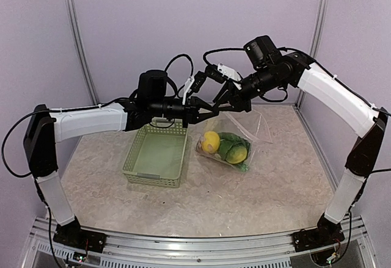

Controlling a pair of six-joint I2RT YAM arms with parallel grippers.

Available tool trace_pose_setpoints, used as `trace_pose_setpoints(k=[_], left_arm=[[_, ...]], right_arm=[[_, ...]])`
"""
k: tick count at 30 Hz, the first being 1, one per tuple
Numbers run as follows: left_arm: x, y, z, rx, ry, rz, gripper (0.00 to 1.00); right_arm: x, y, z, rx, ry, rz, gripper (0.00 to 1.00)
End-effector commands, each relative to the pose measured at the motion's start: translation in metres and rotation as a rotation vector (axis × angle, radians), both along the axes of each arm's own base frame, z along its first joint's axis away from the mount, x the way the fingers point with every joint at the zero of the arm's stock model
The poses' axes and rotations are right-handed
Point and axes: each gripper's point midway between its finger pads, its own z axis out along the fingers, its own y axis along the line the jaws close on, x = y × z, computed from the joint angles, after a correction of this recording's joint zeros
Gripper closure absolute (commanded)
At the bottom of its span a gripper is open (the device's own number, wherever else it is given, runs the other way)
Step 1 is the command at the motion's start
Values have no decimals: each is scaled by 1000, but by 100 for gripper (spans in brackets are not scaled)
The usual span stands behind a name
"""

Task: Place the food in the zip-top bag and seal the zipper
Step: Zip the zipper on the zipper food storage bag.

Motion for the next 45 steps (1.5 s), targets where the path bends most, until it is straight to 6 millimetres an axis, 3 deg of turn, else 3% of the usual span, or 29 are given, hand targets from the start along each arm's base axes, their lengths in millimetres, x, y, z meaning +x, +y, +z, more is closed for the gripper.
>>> trace_pose_setpoints(k=[1,5,14,21,26,32,45], left_arm=[[-4,6,16,-25,-19,6,100],[-2,5,15,-25,-19,11,100],[4,6,12,-26,-5,27,100],[33,30,19,-100,6,169,100],[33,44,30,-142,-20,200,100],[45,53,22,-141,0,255,100],[67,79,18,-143,18,331,100]], right_arm=[[-1,0,7,7,-12,-20,75],[1,-3,6,-3,-23,-39,76],[-4,-11,13,-1,-48,-54,96],[1,-25,2,-67,-63,-104,98],[18,-43,-7,-102,-53,-184,99],[26,-66,-8,-117,-29,-227,100],[41,-151,-14,-202,-57,-355,100]])
